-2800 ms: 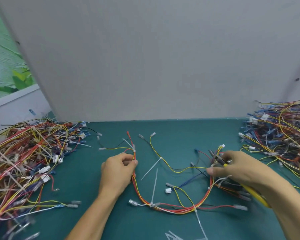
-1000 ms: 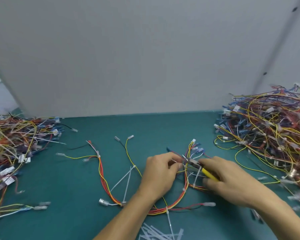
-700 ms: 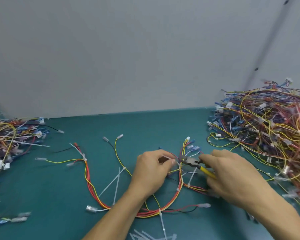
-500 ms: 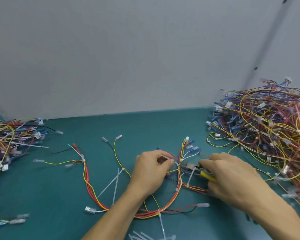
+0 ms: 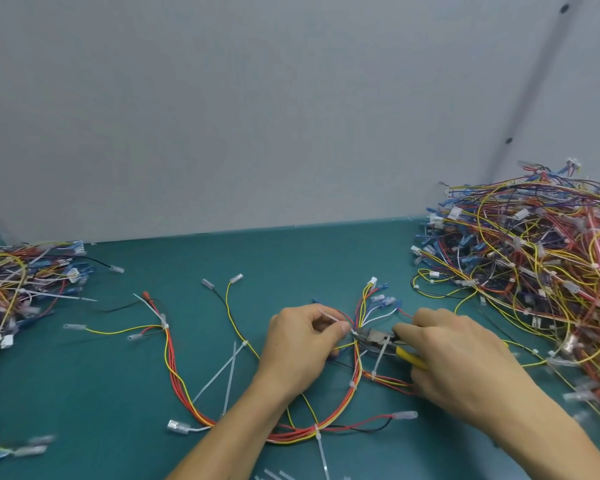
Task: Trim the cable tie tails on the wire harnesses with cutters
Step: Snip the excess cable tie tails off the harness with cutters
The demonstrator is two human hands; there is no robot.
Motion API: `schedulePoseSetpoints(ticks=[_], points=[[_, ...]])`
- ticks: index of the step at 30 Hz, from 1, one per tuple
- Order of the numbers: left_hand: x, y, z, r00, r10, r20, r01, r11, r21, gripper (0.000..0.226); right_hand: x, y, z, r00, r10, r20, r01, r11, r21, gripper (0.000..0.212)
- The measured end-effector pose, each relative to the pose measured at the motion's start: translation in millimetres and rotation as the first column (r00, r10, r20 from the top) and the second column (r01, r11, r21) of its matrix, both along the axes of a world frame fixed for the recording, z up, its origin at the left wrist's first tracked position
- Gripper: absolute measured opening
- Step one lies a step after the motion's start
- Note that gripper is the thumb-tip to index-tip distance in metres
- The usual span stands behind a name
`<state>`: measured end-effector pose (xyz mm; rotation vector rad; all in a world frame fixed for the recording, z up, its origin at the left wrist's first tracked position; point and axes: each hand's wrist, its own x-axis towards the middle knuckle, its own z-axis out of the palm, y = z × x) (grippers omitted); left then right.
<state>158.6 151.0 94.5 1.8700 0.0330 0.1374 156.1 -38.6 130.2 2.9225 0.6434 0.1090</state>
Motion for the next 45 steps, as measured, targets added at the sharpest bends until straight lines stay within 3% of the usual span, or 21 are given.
schedulePoseSetpoints(ticks=[12, 31, 37, 45], points=[[0, 0, 1, 1.000, 0.000, -0.005, 0.000, 1.000, 0.020, 0.026, 0, 0, 0, 1.000, -0.025, -0.010, 0.025, 0.999, -0.025, 0.019], [-1, 0, -2, 1.000, -0.005, -0.011, 0.005, 0.997, 0.073, 0.007, -3, 6, -9, 0.999, -0.025, -0.047, 0.026, 1.000, 0.012, 0.011], [0, 1, -3, 1.000, 0.002, -0.020, -0.001, 0.997, 0.074, 0.011, -4, 10, -14, 0.999, -0.018, -0.033, 0.019, 0.999, 0.028, 0.012], [0, 2, -3, 0.999, 0.003, -0.036, -0.004, 1.000, -0.030, 0.013, -4, 12, -14, 0.997, -0.039, -0.073, 0.041, 0.999, 0.030, 0.010]])
